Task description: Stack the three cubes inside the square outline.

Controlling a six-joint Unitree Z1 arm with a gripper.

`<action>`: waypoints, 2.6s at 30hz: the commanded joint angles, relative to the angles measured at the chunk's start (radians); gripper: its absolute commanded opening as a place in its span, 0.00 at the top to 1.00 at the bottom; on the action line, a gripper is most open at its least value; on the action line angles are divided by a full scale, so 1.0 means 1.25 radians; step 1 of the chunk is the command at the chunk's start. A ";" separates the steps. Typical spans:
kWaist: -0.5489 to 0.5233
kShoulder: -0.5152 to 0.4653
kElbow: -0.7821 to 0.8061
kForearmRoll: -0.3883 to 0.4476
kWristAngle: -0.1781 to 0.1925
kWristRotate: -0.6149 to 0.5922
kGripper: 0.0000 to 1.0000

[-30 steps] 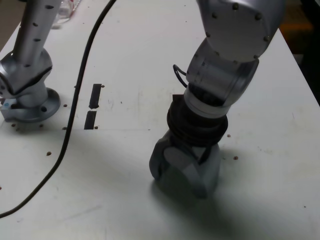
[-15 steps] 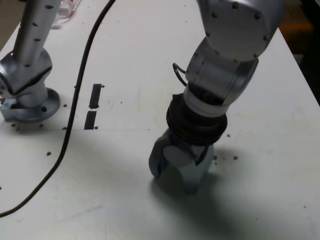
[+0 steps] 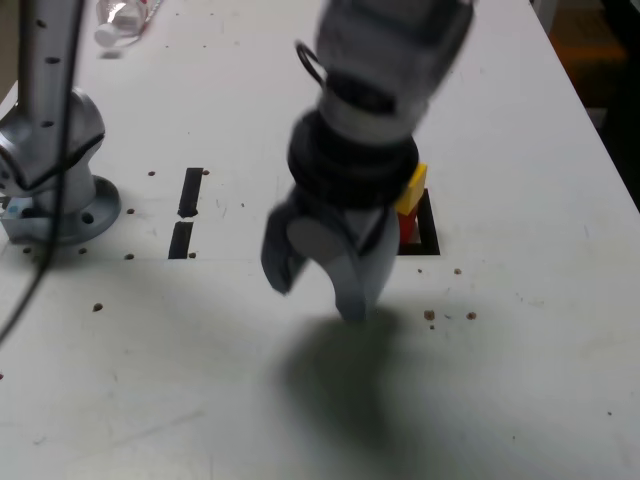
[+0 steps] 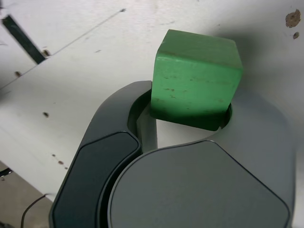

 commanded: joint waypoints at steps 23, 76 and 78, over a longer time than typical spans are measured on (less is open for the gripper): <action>0.152 -0.037 -0.137 0.135 0.033 0.128 0.71; 0.258 0.033 -0.146 0.110 0.049 0.247 0.43; 0.258 0.032 -0.143 0.108 0.047 0.247 0.42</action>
